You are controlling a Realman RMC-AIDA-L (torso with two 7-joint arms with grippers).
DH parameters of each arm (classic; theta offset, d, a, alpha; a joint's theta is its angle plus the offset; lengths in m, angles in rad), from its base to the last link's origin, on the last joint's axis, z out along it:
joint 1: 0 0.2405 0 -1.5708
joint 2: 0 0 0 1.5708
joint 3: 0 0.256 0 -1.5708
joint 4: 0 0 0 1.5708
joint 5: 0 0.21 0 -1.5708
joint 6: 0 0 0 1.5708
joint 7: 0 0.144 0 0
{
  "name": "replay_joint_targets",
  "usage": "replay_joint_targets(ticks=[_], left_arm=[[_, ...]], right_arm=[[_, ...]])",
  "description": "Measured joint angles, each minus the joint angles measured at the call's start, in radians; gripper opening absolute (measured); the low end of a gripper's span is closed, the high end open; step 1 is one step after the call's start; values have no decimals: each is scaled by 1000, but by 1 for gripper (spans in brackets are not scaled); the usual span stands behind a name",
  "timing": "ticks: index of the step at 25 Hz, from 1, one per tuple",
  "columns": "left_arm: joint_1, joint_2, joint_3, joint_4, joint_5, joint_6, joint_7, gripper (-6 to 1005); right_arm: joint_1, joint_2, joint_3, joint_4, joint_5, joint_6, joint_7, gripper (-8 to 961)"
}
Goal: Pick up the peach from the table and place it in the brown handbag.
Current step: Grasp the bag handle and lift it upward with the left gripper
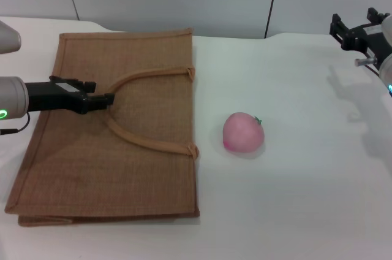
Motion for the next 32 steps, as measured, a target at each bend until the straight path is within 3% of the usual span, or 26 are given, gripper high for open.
replay_joint_targets(ticks=[24,29,32], left_arm=[[-23,-2,8,-28,3,40,5,589],[-26,-2,10,-49,3,65,8,489],[-28,-3,12,-55,3,74,10,484]], right_arm=[[-1,0,-12,-11,0,1,0,755],[-1,0,-12,-11,0,1,0,753],[-1,0,-12,-11,0,1,0,750]])
